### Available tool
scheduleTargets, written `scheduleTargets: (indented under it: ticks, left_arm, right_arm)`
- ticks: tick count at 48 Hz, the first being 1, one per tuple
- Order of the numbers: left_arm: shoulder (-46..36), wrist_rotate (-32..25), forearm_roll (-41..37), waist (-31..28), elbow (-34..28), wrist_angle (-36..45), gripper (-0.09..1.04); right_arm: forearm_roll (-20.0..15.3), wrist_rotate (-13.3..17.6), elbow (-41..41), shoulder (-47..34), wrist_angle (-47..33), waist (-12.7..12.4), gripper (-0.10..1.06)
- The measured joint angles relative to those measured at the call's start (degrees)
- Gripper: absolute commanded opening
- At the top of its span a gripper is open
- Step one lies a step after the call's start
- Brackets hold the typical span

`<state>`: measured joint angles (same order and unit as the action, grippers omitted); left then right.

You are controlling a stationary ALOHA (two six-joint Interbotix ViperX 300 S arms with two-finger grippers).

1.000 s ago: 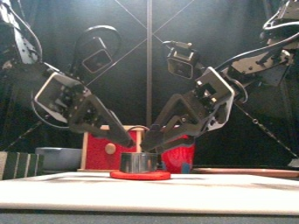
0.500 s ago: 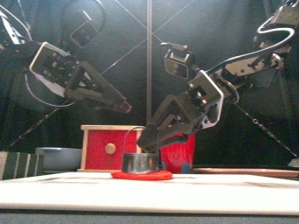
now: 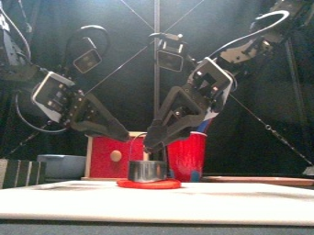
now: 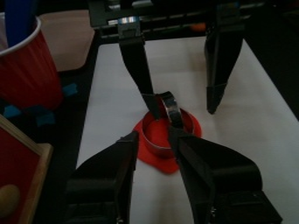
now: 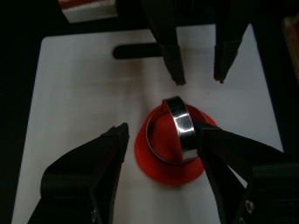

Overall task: Get the cutter from the drawer then cut the dough then place the extra dough in the bowl
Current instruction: Cut the dough

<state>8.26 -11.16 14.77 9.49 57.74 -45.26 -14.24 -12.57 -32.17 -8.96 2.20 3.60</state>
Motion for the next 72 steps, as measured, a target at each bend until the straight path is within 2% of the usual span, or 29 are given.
scheduleTargets:
  ticks: [5, 10, 19, 34, 53, 64, 72]
  left_arm:
    - [2.11, -0.09, 1.67, 1.05, -0.53, -1.23, 0.64]
    - [3.08, 0.00, 3.08, 1.76, -0.62, -1.49, 0.62]
    - [4.48, 0.00, 5.36, 2.81, -0.53, -2.37, 0.60]
    - [7.91, 0.09, 5.98, 3.69, -0.44, -3.25, 0.49]
    - [7.91, -0.18, 6.77, 4.66, -0.62, -3.25, 0.48]
    - [4.13, -0.79, 6.42, 5.01, -0.62, -3.16, 0.48]
    - [4.31, -1.32, 6.06, 5.01, -0.88, -2.64, 0.48]
  right_arm:
    - [3.43, 0.00, 2.72, 0.70, 6.42, -0.79, 0.91]
    - [5.27, 0.00, 5.01, 0.88, 11.07, -1.05, 0.91]
    - [6.42, 0.09, 8.44, 0.79, 16.44, -1.05, 0.91]
    - [6.42, 0.18, 9.32, -0.88, 16.79, -1.05, 0.91]
    - [6.42, 0.18, 9.40, -1.67, 15.82, -1.14, 0.90]
    - [6.50, 0.18, 9.40, -1.76, 15.64, -1.14, 0.90]
    - [6.50, 0.18, 9.40, -1.85, 15.56, -1.23, 0.90]
